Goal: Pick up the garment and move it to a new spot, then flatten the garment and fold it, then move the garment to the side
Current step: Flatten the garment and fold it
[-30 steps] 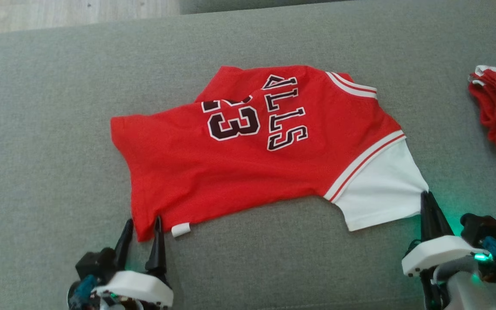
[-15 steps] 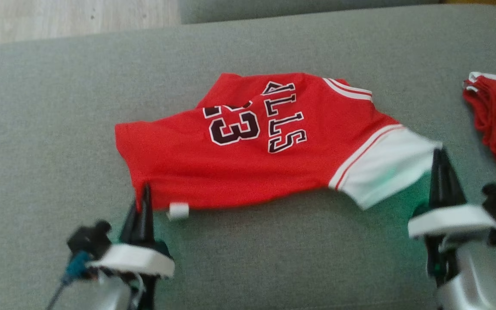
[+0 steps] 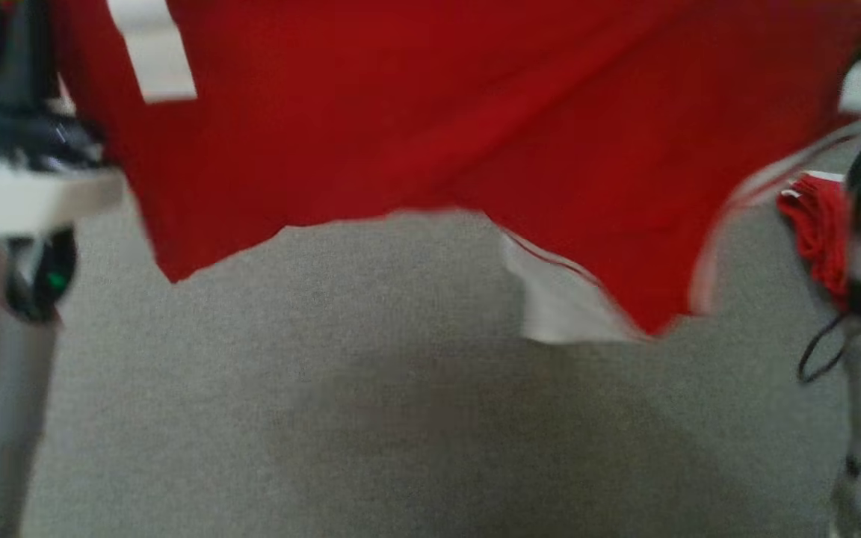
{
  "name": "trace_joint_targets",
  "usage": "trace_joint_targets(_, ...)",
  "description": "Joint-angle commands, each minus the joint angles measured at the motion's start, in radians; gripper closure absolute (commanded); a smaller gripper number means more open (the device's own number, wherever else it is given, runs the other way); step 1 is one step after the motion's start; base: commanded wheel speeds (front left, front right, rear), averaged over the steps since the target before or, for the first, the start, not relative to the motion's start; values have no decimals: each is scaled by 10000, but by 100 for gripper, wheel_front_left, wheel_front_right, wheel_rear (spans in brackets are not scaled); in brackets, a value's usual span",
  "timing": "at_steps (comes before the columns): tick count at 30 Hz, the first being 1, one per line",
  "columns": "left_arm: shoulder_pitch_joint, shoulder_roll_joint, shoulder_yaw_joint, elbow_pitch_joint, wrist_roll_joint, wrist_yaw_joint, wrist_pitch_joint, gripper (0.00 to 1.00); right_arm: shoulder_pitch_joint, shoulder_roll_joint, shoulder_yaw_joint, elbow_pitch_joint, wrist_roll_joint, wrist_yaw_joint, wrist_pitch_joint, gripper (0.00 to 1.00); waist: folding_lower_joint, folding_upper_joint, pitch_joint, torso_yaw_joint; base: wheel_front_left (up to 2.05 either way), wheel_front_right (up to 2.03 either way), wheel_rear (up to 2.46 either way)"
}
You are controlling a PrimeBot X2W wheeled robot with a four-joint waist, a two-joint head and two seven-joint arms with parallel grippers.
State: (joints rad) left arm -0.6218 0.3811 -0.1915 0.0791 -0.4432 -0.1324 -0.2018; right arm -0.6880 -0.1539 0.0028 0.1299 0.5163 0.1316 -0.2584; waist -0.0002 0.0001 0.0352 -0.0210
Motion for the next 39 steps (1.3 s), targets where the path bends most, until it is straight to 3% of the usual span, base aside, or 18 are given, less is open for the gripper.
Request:
trace_joint_targets(1,-878,599,402,-417,-2,18,296,100,-793,-103,288,-341,120,-9,63,100,2,-1,117,42,0,0,0)
trace_joint_targets(5,-1713,790,241,-306,-22,75,1331,100,-2151,-454,591,93,-164,-9,490,100,2,-1,609,114,0,0,0)
trace_joint_targets(10,-2631,551,177,992,-89,382,1884,100,-3827,-300,539,1840,-786,-9,593,100,2,-1,1644,160,0,0,0)
trace_joint_targets(16,-4487,276,178,3038,580,810,532,100,-6216,-35,-207,3811,-1960,-9,30,100,2,-1,2579,205,0,0,0)
trace_joint_targets(21,-5581,16,237,4042,962,947,-462,100,-7126,183,-1106,3596,-2522,-9,-28,100,2,-1,2742,230,0,0,0)
trace_joint_targets(25,-4857,-167,332,4704,896,799,-579,100,-6039,203,-1218,3535,-2295,-9,-31,100,2,-1,2619,128,0,0,0)
trace_joint_targets(29,-3116,-523,887,4745,694,788,-594,100,-4107,119,-883,3646,-1619,-9,-32,100,2,-1,2570,22,0,0,0)
trace_joint_targets(39,2466,-2848,2186,4904,707,403,-598,100,2299,417,227,3152,814,-9,-33,100,2,-1,1874,-243,0,0,0)
